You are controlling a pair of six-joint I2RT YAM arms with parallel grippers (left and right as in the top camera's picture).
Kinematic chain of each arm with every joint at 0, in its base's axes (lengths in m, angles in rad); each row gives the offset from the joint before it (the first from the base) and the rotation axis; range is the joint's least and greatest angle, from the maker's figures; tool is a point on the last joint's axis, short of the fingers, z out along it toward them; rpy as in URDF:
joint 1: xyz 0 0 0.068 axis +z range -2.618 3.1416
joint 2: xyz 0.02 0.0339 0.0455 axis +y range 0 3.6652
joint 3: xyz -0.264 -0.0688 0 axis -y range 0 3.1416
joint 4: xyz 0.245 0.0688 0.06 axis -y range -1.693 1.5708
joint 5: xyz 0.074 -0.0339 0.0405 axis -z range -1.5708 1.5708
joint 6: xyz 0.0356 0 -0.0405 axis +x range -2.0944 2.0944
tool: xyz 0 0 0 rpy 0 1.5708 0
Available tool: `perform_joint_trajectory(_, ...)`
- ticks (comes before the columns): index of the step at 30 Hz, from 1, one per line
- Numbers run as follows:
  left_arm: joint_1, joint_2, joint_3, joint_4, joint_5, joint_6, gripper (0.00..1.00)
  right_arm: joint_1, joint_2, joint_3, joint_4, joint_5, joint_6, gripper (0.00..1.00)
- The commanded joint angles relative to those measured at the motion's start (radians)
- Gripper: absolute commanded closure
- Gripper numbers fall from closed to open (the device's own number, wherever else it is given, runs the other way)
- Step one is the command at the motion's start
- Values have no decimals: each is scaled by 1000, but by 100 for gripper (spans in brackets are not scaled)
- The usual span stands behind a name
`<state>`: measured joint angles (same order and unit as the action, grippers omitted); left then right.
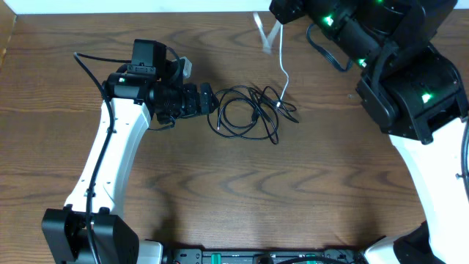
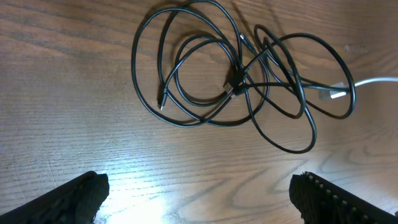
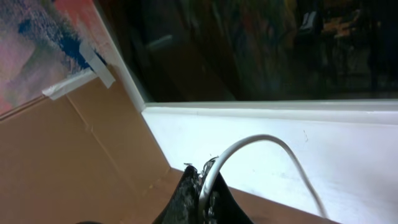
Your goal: Untangle cables
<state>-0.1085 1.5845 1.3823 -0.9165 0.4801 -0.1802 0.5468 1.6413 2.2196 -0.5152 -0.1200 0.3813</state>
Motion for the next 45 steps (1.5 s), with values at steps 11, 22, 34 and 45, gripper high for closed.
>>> perform_joint_trajectory(11, 0, 11, -4, -2, -2, 2, 1, 58, 79, 4, -34, -76, 81, 98)
perform_joint_trajectory(22, 0, 11, -4, -1, -2, 2, 1, -45, -10, 6, 272, -6, 30, 99)
perform_joint_trajectory(34, 0, 11, -4, 6, -2, 2, 2, 1, -30, 5, 154, -34, 77, 99)
perform_joint_trajectory(45, 0, 11, -4, 2, -2, 2, 1, 27, 44, 5, 230, -74, -87, 99)
